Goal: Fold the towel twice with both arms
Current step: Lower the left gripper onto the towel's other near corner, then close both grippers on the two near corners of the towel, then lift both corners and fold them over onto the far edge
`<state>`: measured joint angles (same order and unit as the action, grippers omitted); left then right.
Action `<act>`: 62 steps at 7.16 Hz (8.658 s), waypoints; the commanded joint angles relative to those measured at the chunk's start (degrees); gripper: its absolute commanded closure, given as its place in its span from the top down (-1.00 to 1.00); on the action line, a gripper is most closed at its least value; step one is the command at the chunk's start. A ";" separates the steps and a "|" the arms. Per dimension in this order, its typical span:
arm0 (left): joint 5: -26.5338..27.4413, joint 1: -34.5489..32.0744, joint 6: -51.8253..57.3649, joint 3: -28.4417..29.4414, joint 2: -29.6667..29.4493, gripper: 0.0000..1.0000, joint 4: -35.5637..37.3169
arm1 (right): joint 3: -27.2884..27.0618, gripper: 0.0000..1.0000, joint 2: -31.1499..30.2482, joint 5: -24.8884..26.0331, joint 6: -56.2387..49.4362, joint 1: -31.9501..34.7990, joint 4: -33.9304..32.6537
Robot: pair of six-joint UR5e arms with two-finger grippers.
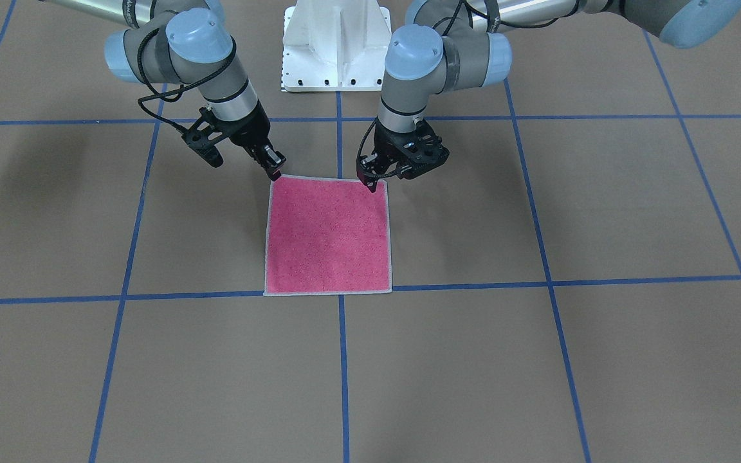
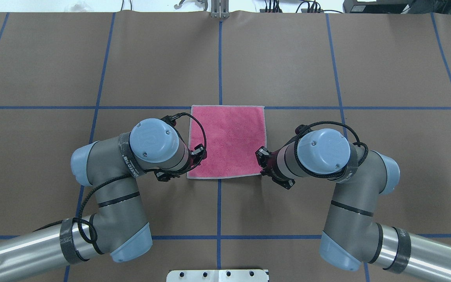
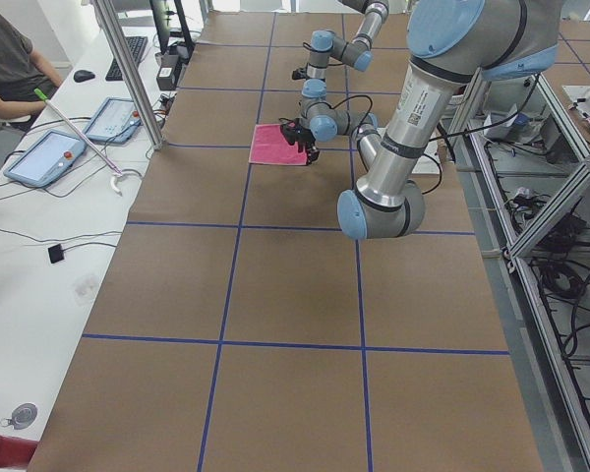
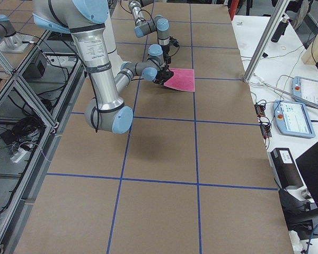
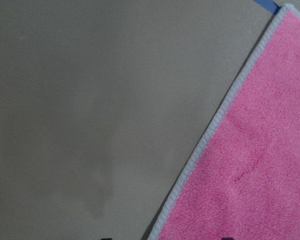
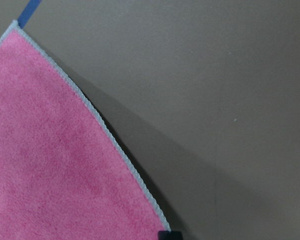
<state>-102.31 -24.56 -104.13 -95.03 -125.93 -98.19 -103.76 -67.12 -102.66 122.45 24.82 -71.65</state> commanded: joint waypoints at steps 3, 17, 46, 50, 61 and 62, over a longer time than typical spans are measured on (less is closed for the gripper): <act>-0.08 0.92 0.07 0.98 -0.10 0.07 -0.16 | 0.22 -1.00 0.06 0.00 0.07 -0.12 0.02; -0.44 1.09 -0.63 1.42 -0.01 -0.55 -0.16 | 0.31 -1.00 0.15 0.09 0.07 -0.12 -0.06; -0.70 0.39 -4.58 -3.04 0.07 -1.00 -0.07 | -0.74 -1.00 -0.20 -2.98 -0.02 2.08 0.02; -3.50 0.83 -10.63 -8.41 1.57 -1.00 0.72 | -4.69 -1.00 -2.31 -6.67 0.16 2.16 0.11; -3.34 -9.45 -9.86 9.94 -4.49 -1.00 -10.97 | 15.42 -1.00 11.58 -12.30 -3.79 14.12 0.90; -3.34 -9.80 -9.77 11.86 -4.93 -1.00 -13.15 | 15.86 -1.00 11.58 -12.30 -4.15 14.12 0.99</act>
<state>-105.64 -33.99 -114.04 -85.11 -130.35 -109.48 -88.70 -55.67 -114.96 118.86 38.89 -70.73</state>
